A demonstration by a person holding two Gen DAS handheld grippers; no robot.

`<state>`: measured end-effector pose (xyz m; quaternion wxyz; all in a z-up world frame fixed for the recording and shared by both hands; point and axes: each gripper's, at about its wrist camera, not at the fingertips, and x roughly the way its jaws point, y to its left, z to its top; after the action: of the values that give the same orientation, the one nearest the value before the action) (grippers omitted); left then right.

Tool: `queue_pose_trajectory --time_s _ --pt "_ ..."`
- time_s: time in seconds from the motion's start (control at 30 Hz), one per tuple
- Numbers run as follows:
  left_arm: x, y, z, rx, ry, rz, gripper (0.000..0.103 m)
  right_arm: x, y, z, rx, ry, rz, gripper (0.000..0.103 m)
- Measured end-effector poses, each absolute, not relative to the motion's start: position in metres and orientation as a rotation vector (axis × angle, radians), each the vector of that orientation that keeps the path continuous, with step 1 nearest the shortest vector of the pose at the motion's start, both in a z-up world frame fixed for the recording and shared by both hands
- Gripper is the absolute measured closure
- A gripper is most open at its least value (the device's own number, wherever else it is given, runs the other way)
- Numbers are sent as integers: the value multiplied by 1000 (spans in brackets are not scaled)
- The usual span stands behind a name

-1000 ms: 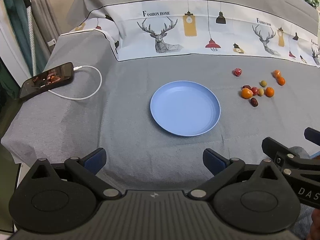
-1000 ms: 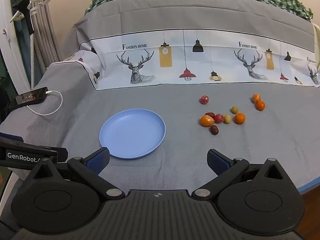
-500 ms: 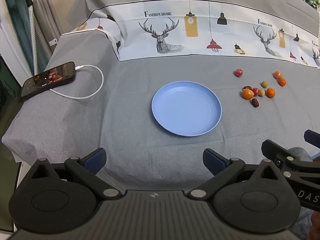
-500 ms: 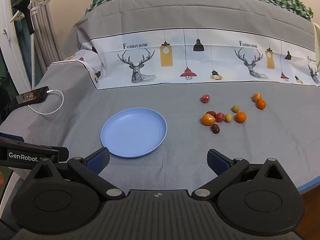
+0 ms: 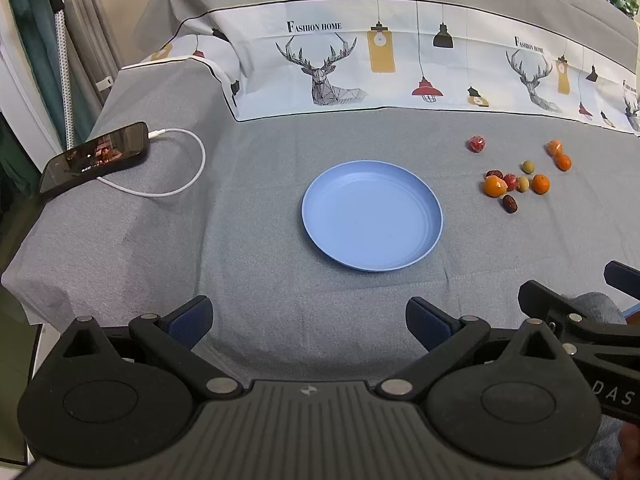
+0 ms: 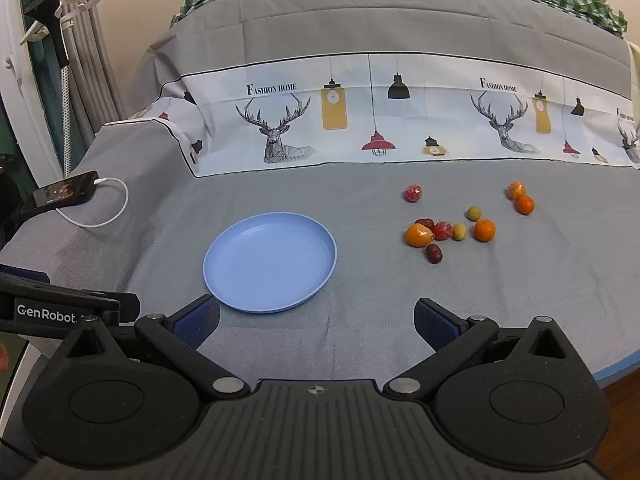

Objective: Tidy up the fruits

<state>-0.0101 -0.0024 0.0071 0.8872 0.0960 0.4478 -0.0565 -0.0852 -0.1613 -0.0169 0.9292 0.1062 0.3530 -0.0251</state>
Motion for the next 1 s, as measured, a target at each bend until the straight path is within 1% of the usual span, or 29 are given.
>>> queue_pose_trajectory --time_s 1.0 --pt "-14 -3 18 205 903 -98 0 -90 -163 -16 229 705 -35 0"
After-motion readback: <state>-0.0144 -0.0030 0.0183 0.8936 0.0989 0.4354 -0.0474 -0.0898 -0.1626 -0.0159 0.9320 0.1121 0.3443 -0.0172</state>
